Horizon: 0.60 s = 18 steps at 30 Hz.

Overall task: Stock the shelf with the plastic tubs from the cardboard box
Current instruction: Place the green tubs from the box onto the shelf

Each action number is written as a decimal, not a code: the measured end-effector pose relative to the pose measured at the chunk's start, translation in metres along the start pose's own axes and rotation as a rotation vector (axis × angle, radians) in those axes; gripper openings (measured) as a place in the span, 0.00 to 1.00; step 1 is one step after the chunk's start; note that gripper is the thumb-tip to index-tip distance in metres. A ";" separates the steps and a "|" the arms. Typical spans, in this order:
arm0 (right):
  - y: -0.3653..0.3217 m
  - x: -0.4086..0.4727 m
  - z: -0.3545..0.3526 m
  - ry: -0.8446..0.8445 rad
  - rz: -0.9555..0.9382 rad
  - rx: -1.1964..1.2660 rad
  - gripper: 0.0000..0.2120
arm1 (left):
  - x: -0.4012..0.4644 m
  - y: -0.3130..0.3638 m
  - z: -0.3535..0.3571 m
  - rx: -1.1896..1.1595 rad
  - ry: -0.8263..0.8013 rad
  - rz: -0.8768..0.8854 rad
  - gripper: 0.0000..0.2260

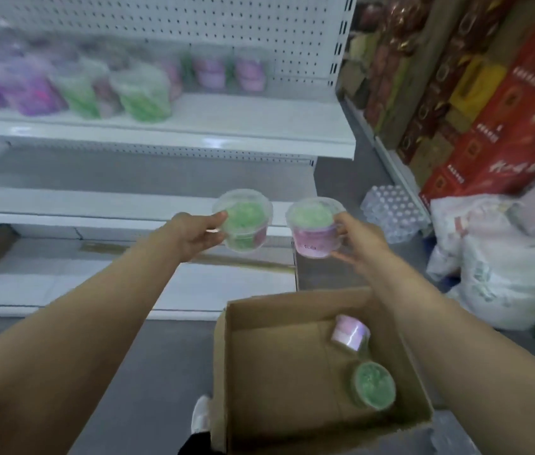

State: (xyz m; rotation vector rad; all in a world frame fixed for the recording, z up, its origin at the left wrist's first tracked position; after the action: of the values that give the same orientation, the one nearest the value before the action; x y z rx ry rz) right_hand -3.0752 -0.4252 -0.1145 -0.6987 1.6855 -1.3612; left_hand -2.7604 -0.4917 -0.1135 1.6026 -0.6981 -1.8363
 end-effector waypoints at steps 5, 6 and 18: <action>-0.087 0.010 0.036 -0.037 -0.141 0.078 0.16 | -0.027 0.097 -0.016 -0.106 -0.008 0.175 0.07; -0.100 0.012 0.042 -0.032 -0.159 0.098 0.16 | -0.028 0.114 -0.019 -0.109 -0.004 0.199 0.08; -0.179 0.065 0.121 -0.016 -0.217 0.162 0.10 | 0.053 0.235 -0.033 -0.200 0.073 0.238 0.27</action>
State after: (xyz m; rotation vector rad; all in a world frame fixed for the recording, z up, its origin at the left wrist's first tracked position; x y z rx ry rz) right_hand -3.0171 -0.5844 0.0338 -0.8137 1.5003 -1.6193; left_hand -2.7103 -0.6911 0.0157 1.3870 -0.6224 -1.6130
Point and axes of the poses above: each hand's wrist, its own x-axis towards the middle knuckle, its own z-axis out of the palm, y = z × x, the point moved 6 cm from there along x, towards the middle knuckle, and after that the axes turned 10 degrees about -z, right-handed, at the moved point
